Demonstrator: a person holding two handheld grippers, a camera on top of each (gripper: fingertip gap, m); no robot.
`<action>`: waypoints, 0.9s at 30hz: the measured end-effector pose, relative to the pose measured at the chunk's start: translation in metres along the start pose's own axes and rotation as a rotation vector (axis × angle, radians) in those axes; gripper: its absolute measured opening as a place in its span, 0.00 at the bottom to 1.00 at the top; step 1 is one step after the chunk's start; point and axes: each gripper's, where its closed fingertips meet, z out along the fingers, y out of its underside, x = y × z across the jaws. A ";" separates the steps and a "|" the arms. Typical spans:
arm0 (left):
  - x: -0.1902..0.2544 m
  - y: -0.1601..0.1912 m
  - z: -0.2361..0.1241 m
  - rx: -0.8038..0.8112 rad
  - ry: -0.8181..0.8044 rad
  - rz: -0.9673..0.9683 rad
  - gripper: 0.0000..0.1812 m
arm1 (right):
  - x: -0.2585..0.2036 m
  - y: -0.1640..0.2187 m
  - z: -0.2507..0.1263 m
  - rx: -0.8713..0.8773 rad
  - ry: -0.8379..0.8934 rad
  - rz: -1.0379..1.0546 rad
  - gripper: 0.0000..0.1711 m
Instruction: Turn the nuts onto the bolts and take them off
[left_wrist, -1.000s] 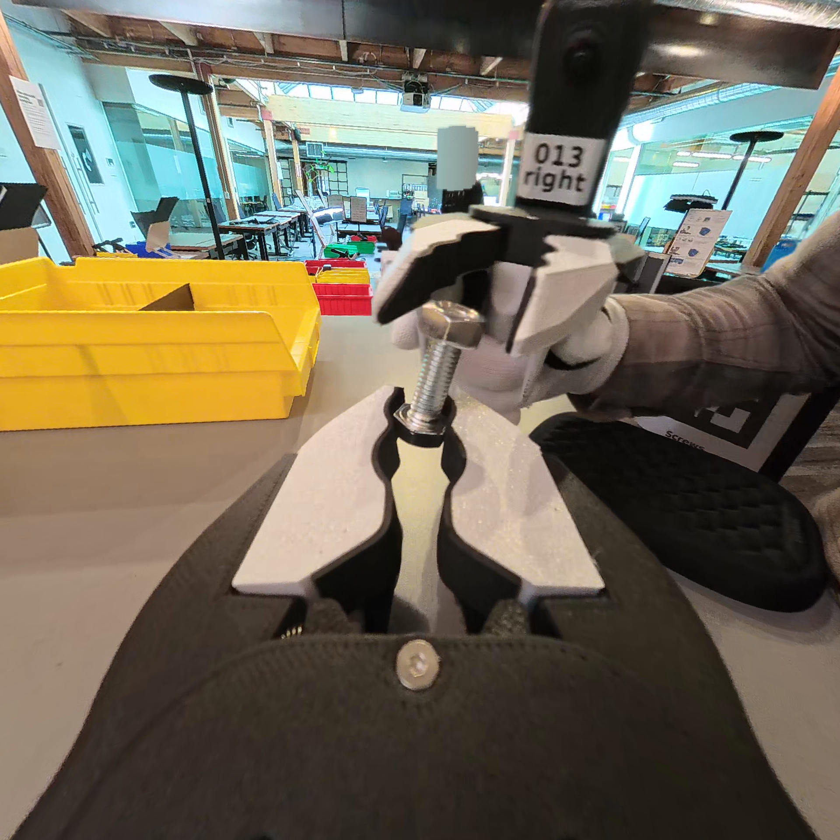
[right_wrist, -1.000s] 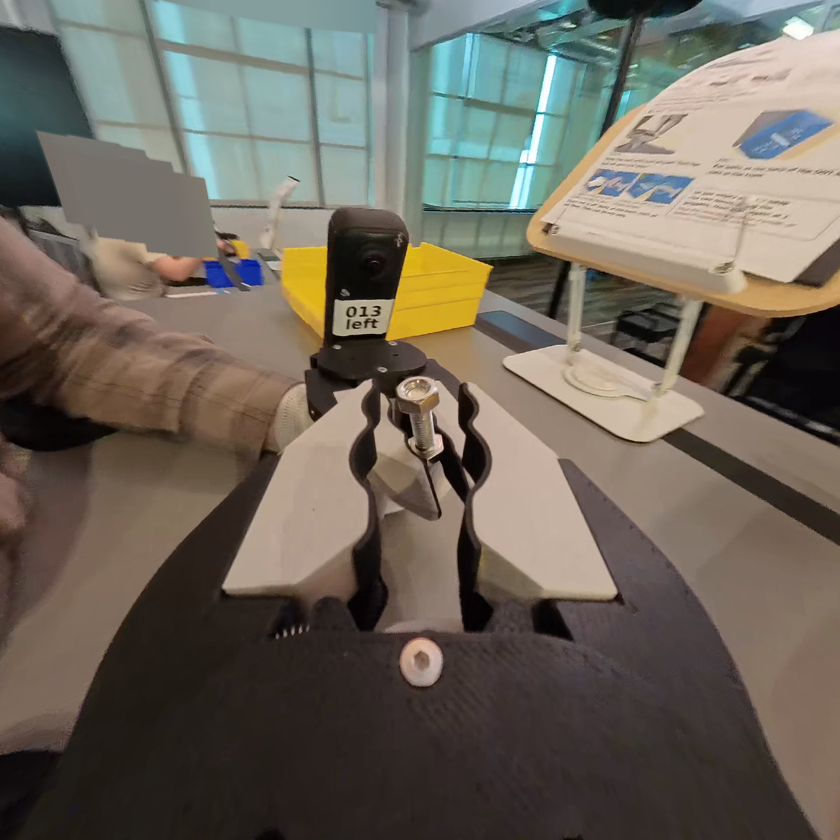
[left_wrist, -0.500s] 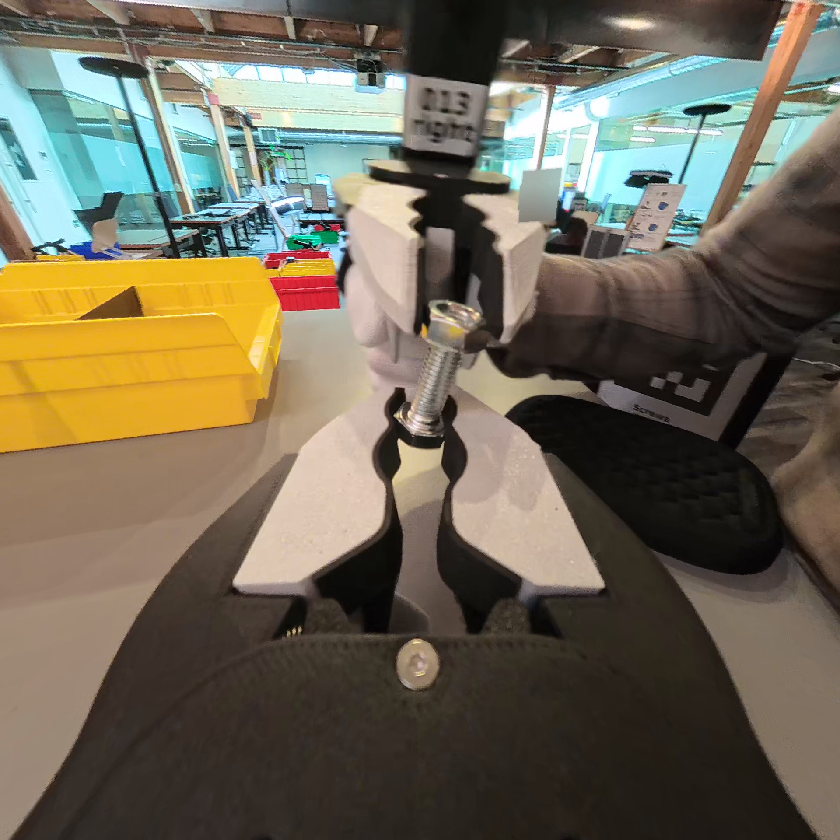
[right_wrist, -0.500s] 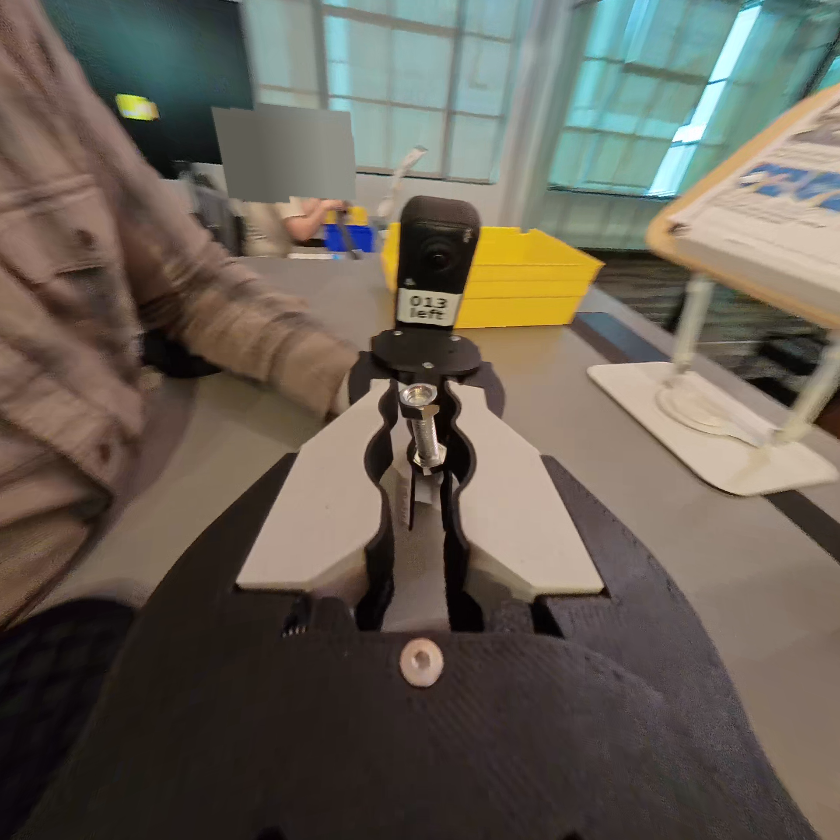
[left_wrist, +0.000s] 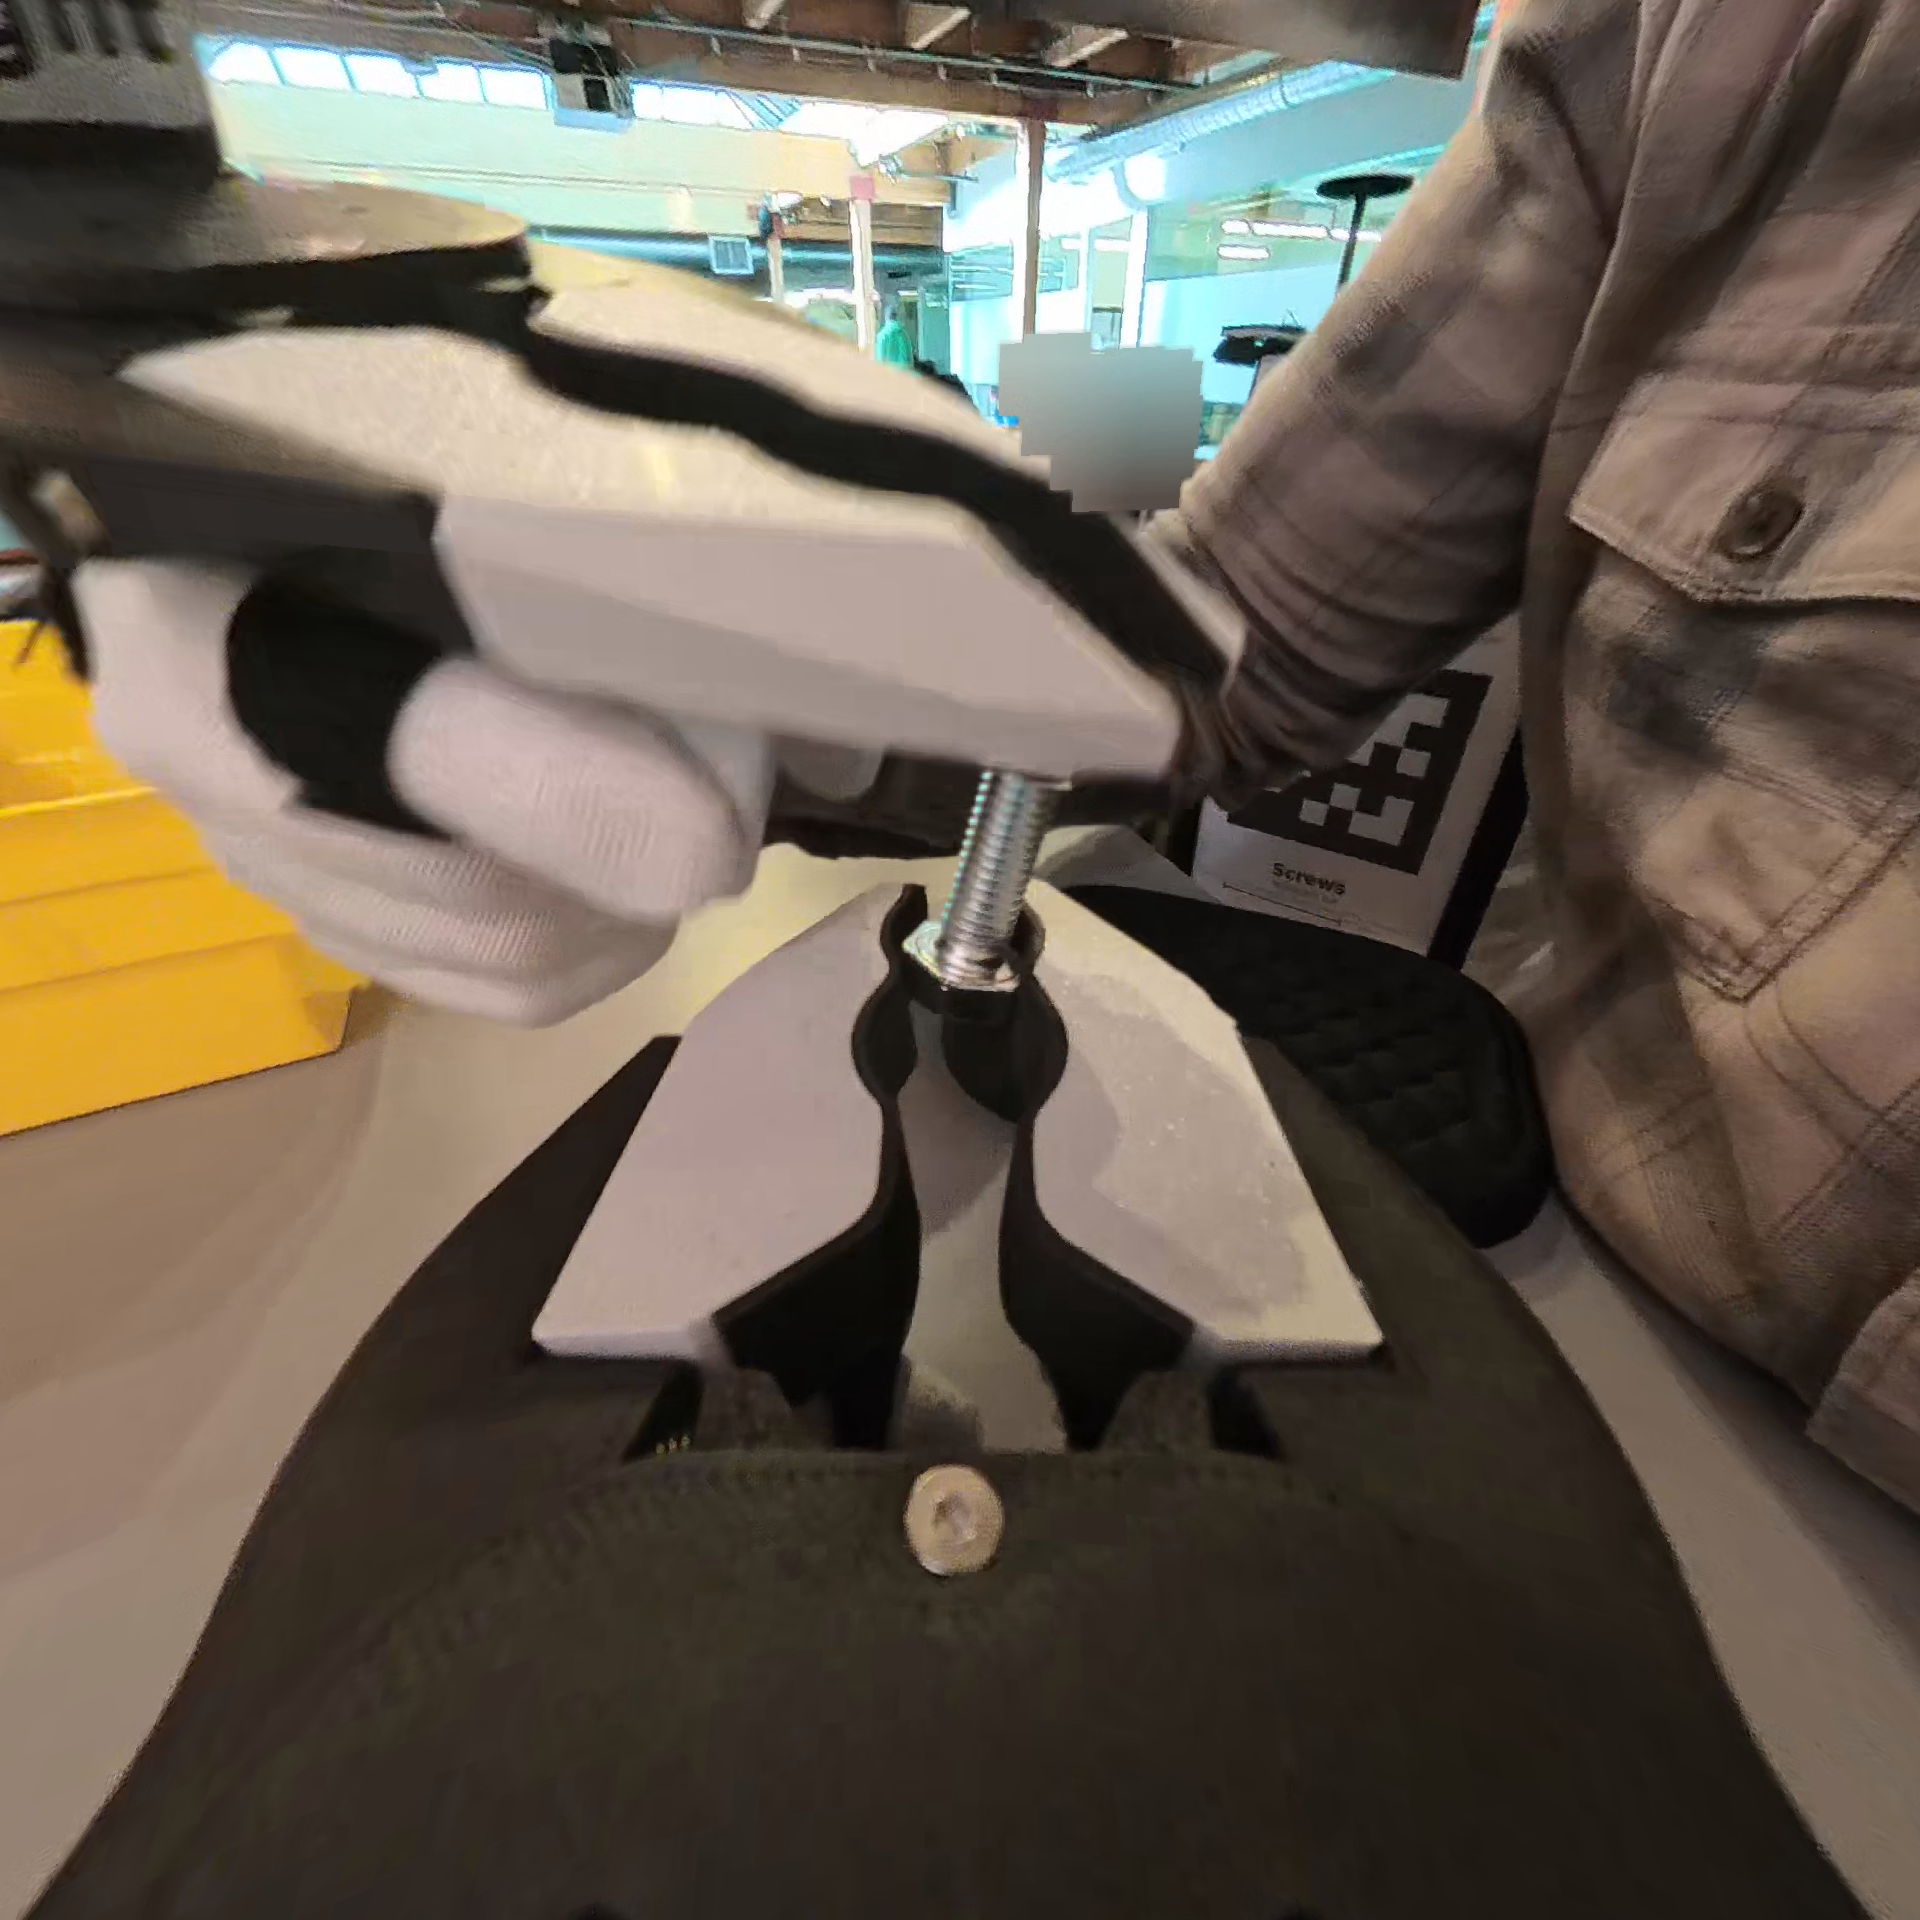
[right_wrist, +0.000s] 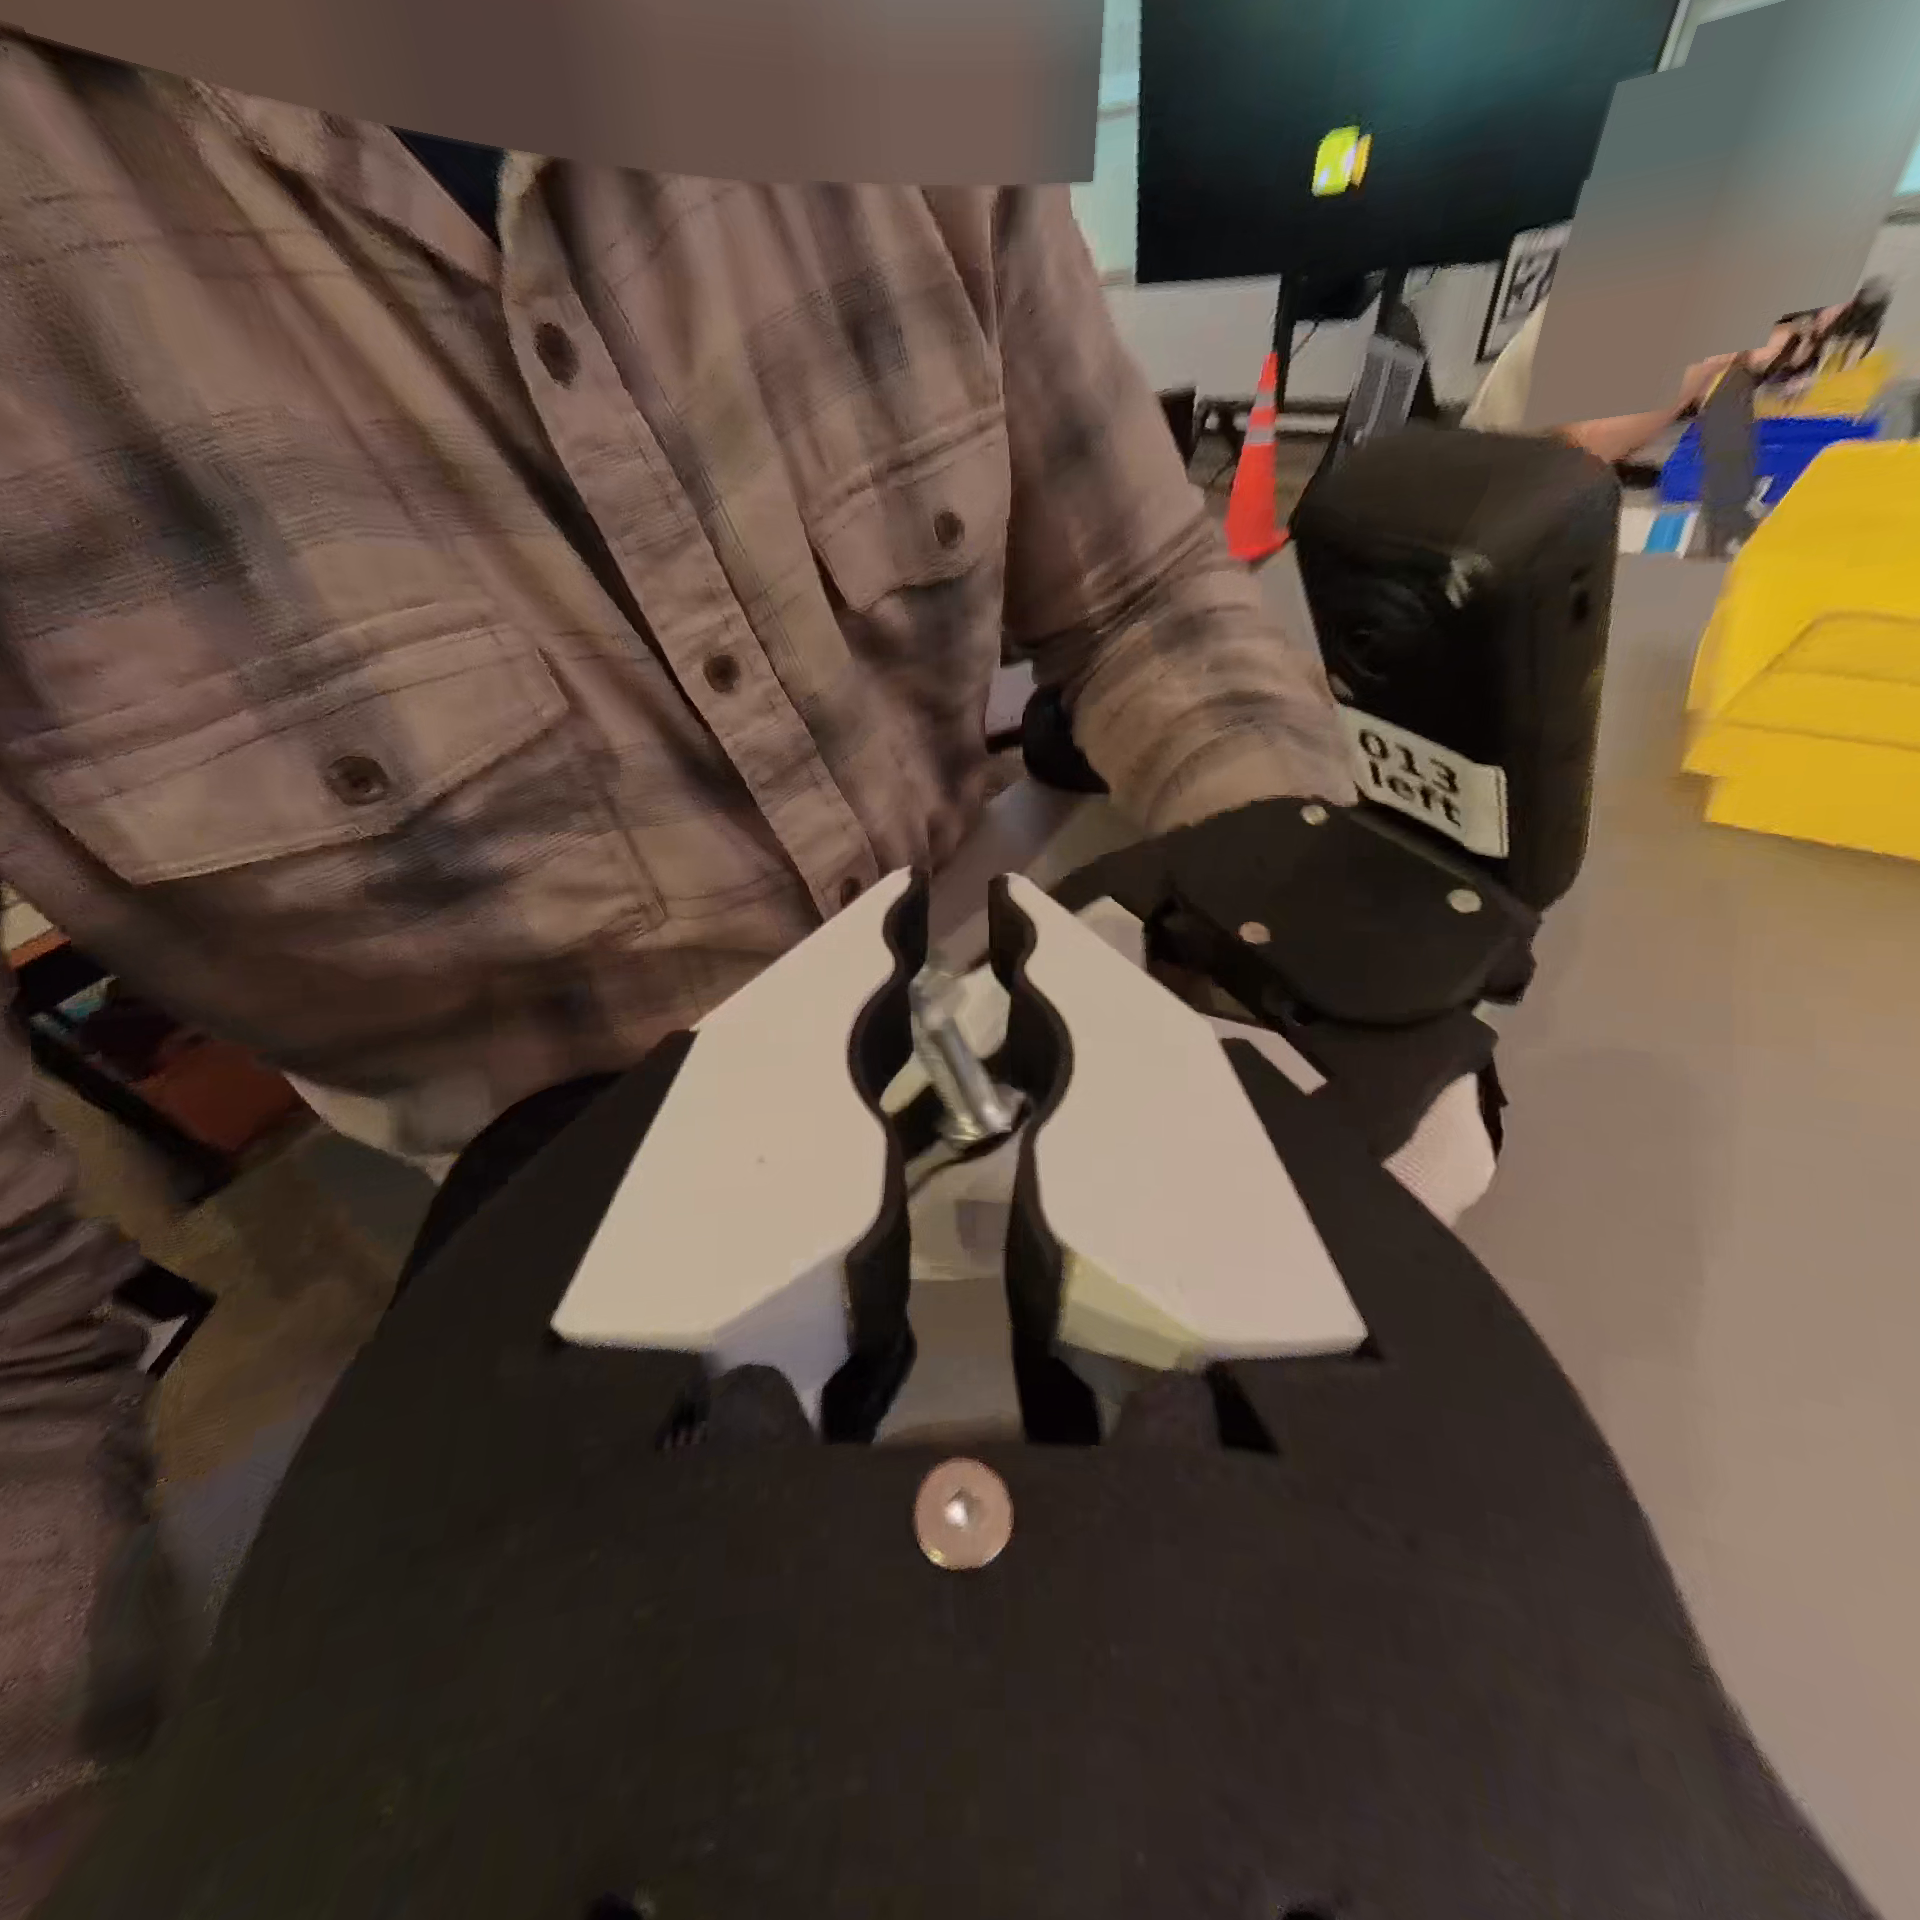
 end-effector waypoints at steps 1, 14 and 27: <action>-0.003 0.000 -0.002 0.002 -0.012 0.000 0.08 | 0.000 -0.008 -0.004 0.038 0.037 -0.026 0.06; -0.040 -0.013 -0.014 0.128 -0.196 -0.128 0.08 | 0.045 0.001 -0.046 0.224 1.122 -0.106 0.22; -0.036 -0.018 -0.014 0.144 -0.195 -0.120 0.08 | 0.045 -0.005 -0.043 0.211 1.252 -0.153 0.10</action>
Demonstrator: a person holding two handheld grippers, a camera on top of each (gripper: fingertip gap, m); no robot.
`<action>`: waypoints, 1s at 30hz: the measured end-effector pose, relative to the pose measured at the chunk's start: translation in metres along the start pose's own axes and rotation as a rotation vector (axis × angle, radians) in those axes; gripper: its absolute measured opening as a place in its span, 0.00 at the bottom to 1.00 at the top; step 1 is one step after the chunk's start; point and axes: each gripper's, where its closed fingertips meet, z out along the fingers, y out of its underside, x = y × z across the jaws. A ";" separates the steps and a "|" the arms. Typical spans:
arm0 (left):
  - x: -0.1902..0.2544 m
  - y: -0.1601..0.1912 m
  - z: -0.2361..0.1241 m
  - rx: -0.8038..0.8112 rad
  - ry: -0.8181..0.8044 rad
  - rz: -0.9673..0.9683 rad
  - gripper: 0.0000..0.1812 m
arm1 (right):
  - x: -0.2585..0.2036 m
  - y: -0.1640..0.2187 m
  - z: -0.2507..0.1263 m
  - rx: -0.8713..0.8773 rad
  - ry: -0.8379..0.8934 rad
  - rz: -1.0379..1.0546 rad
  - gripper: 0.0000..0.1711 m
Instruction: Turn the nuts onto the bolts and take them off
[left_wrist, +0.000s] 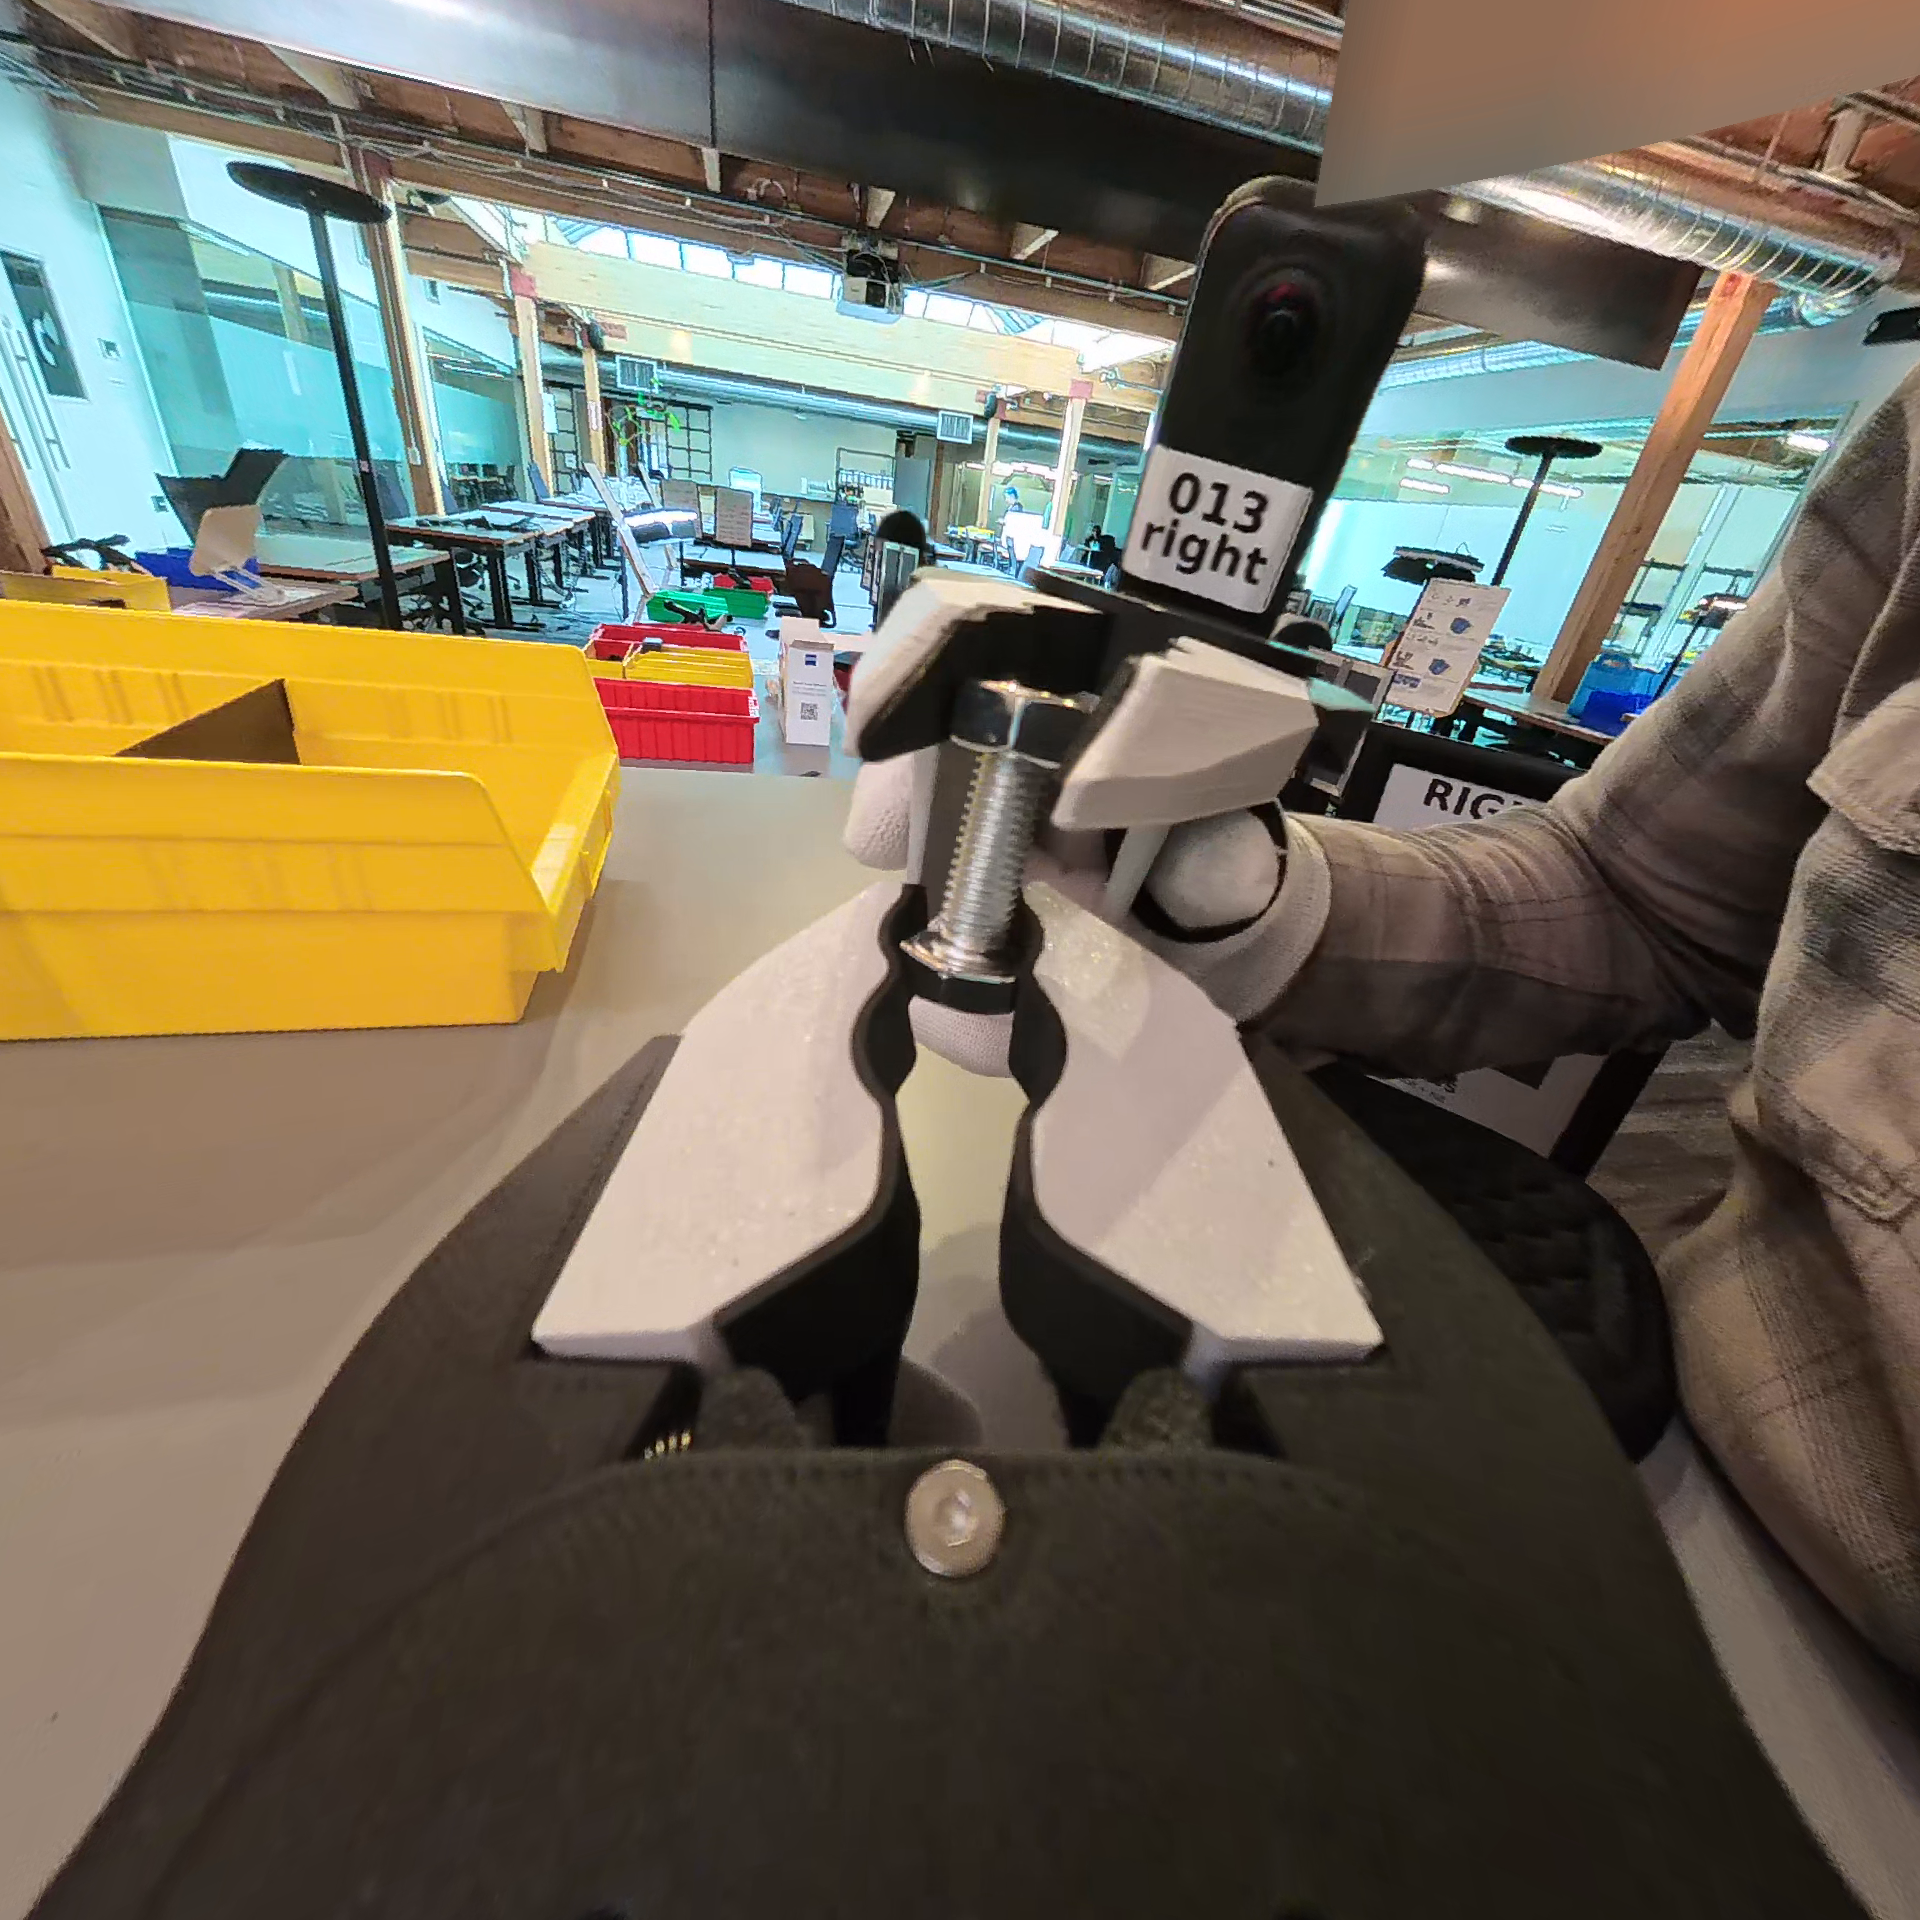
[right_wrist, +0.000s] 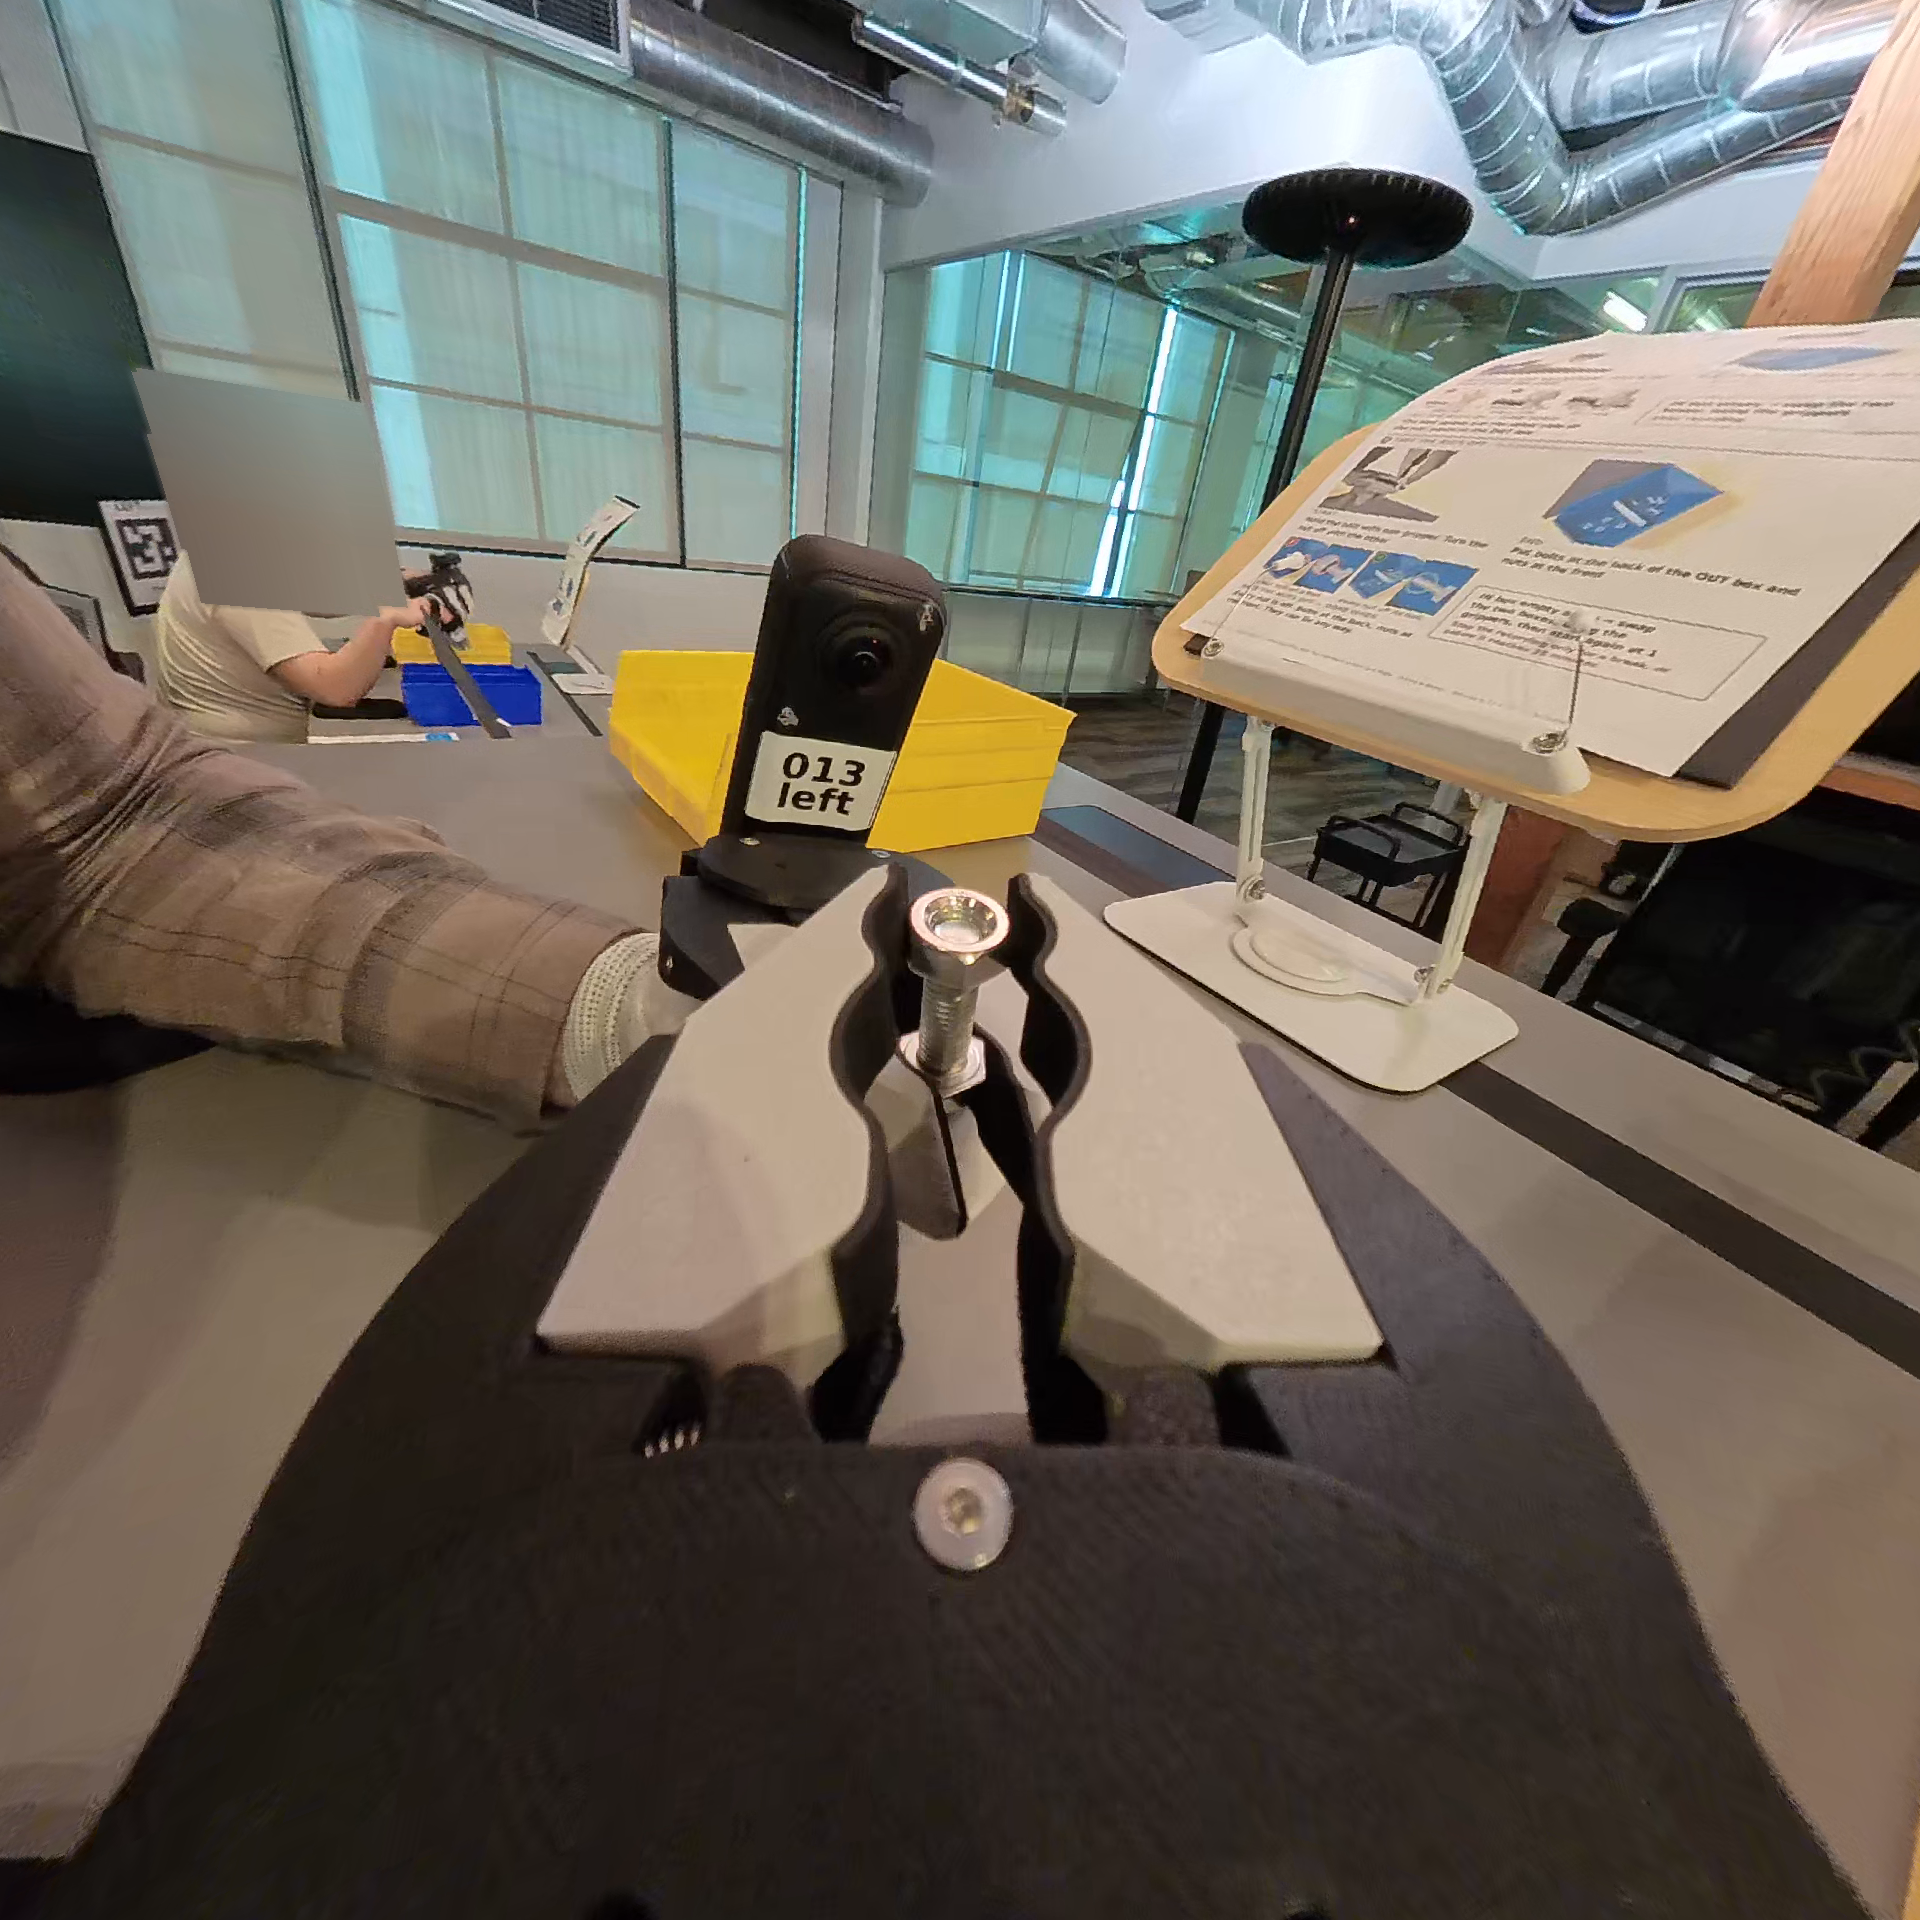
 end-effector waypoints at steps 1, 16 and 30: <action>0.002 0.000 0.000 -0.003 0.010 0.005 0.08 | -0.001 0.000 0.000 -0.001 -0.018 -0.001 0.10; 0.059 0.020 0.001 -0.174 0.337 0.024 0.08 | -0.066 0.003 -0.027 -0.193 -0.960 -0.010 0.10; 0.057 0.018 0.000 -0.178 0.326 0.040 0.08 | -0.067 -0.004 -0.020 -0.154 -1.020 0.059 0.28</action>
